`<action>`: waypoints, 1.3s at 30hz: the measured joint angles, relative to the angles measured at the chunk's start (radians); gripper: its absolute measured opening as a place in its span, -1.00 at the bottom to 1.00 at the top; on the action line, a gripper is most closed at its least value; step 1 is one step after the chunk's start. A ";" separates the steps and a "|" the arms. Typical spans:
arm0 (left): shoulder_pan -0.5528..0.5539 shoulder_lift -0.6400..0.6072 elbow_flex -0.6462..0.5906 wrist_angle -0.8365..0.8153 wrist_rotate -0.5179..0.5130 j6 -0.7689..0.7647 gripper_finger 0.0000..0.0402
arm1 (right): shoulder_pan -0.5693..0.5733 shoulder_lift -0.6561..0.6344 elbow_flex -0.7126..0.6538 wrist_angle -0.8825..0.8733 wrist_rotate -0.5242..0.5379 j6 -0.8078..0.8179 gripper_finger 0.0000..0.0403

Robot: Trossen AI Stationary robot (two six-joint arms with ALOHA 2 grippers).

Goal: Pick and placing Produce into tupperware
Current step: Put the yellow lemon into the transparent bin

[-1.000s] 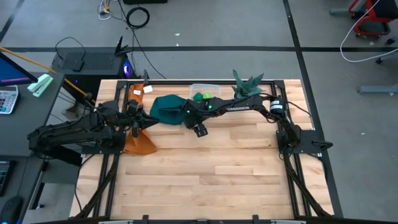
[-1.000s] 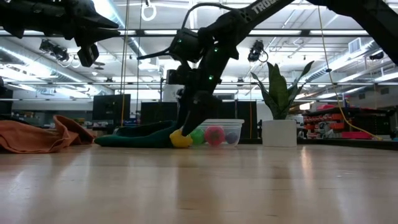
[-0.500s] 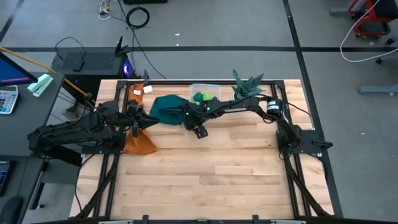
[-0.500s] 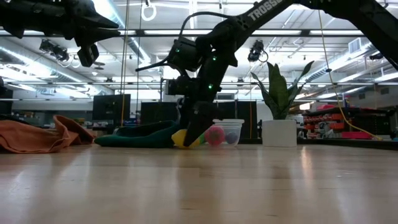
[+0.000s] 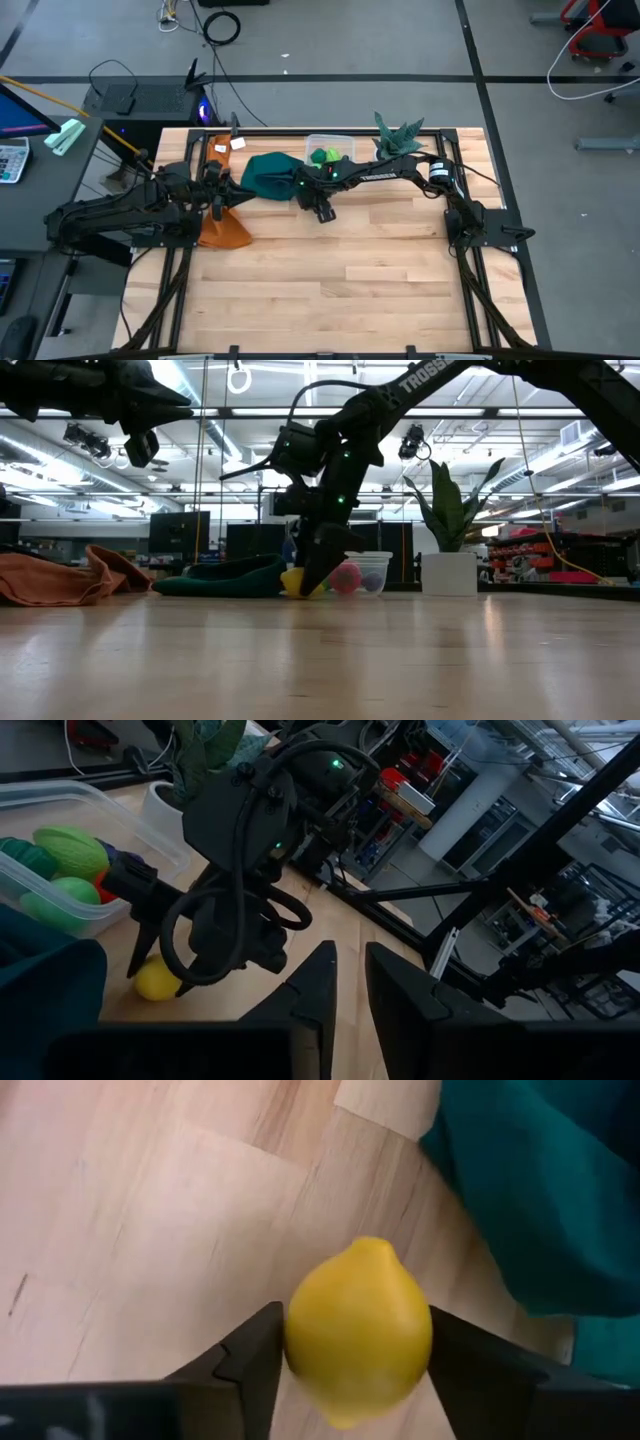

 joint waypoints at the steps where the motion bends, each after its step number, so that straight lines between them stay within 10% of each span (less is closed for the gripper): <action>1: 0.000 0.000 0.000 0.000 0.000 0.000 -0.68 | 0.000 0.000 0.000 -0.001 0.000 0.007 -0.07; 39: 0.000 0.000 0.000 0.012 -0.006 0.001 -0.66 | -0.128 -0.075 0.223 -0.094 0.256 0.143 -0.22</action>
